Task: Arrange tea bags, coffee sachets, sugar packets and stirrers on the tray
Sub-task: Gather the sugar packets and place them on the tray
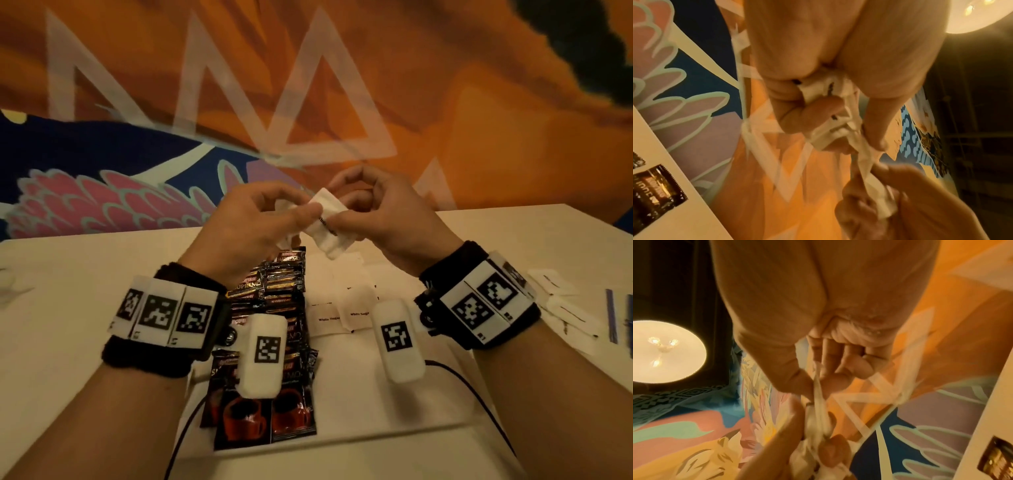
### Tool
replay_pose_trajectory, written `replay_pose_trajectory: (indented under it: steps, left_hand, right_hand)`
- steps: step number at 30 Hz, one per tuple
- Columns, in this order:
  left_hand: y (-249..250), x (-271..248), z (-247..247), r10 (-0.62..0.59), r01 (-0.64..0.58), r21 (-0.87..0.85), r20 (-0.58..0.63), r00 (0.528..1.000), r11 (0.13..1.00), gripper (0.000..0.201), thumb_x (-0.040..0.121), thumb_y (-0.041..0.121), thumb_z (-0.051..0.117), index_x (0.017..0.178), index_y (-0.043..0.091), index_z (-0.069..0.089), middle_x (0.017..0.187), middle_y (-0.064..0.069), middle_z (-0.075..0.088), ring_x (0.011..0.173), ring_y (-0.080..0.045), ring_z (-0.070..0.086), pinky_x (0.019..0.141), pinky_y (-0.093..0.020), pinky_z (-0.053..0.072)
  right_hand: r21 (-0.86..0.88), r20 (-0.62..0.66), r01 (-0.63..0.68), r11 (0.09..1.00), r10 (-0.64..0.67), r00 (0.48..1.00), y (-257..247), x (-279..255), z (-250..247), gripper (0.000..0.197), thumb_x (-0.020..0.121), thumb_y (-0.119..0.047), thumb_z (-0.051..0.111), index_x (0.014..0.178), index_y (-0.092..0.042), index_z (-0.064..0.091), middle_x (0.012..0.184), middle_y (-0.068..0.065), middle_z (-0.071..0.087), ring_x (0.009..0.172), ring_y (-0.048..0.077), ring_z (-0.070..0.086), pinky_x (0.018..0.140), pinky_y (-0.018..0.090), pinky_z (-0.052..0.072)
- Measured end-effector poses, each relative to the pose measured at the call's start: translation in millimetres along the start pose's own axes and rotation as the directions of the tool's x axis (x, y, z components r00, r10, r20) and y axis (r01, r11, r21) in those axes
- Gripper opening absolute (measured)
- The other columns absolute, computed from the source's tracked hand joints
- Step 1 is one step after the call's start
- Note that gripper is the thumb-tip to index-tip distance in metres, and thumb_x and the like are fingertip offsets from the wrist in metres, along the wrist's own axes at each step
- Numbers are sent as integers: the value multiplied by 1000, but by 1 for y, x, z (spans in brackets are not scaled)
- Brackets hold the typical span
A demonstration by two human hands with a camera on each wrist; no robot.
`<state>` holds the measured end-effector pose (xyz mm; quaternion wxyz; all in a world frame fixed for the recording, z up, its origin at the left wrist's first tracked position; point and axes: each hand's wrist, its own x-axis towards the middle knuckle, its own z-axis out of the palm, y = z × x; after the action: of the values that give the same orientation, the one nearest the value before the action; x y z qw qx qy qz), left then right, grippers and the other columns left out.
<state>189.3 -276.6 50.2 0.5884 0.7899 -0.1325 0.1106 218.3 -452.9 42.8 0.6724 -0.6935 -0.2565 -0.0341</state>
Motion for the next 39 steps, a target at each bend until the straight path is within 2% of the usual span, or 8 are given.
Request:
replay_pose_trajectory:
  steps: [3, 9, 12, 17, 23, 28, 32, 39]
  left_hand:
    - [-3, 2, 4, 4, -8, -45, -90, 996, 999, 19, 79, 24, 69, 89, 7, 68, 70, -2, 63, 58, -11, 56, 42, -18, 37]
    - [-6, 3, 4, 1, -3, -14, -180, 984, 1000, 17, 84, 27, 68, 85, 10, 69, 81, -4, 66, 62, -12, 58, 44, -19, 41]
    - [-6, 7, -8, -2, 4, 9, -263, 965, 1000, 16, 86, 29, 68, 79, 14, 68, 78, -4, 66, 59, -11, 57, 45, -24, 39]
    - [-8, 8, -16, -62, 47, -59, -290, 955, 997, 16, 88, 29, 66, 75, 19, 65, 81, -1, 66, 61, -10, 59, 50, -26, 39]
    - [-3, 5, -15, -80, 62, -72, -282, 956, 995, 15, 86, 28, 68, 77, 17, 65, 82, -1, 66, 63, -13, 59, 45, -23, 38]
    - [-1, 3, -12, -94, 73, -91, -252, 963, 993, 15, 87, 27, 67, 79, 15, 66, 80, -1, 66, 63, -14, 58, 45, -21, 38]
    - [2, 3, -11, -142, 118, -116, -220, 965, 986, 9, 89, 20, 63, 84, 14, 68, 88, -5, 66, 70, -19, 60, 45, -22, 38]
    - [8, -1, -13, -207, 191, -211, -55, 977, 959, 36, 82, -8, 38, 96, 10, 65, 96, -12, 60, 78, -20, 62, 52, -24, 42]
  right_hand:
    - [104, -59, -39, 994, 45, 997, 6, 3, 2, 28, 72, 0, 77, 93, -9, 60, 75, 9, 62, 71, 26, 58, 63, 35, 44]
    - [55, -81, -108, 993, 112, 990, 9, -8, -6, 8, 79, -2, 70, 85, -4, 65, 71, 10, 67, 58, 15, 59, 54, 25, 40]
    - [-43, -34, -252, 967, 250, 968, 16, -13, -19, 15, 78, -4, 72, 82, -10, 59, 64, 8, 67, 55, 15, 62, 51, 25, 39]
    - [-400, 94, -503, 766, 581, 809, 35, -21, -20, 16, 82, -11, 73, 85, -12, 57, 62, 3, 69, 58, 12, 63, 55, 24, 39]
    - [-571, 83, -532, 625, 689, 720, 50, -25, 0, 16, 83, -17, 74, 81, -16, 58, 60, 1, 68, 56, 10, 61, 52, 22, 38]
    - [-787, 1, -387, 481, 628, 778, 57, -25, 12, 23, 75, -28, 80, 74, -18, 59, 66, -2, 65, 54, 11, 52, 48, 21, 42]
    - [-831, -21, -359, 425, 621, 783, 57, -23, 14, 25, 72, -25, 82, 74, -18, 57, 76, 2, 69, 68, 16, 60, 66, 30, 55]
    - [-777, 33, -332, 535, 562, 827, 37, -19, 8, 25, 80, -33, 76, 75, -18, 57, 65, -5, 66, 55, 8, 56, 48, 21, 40]
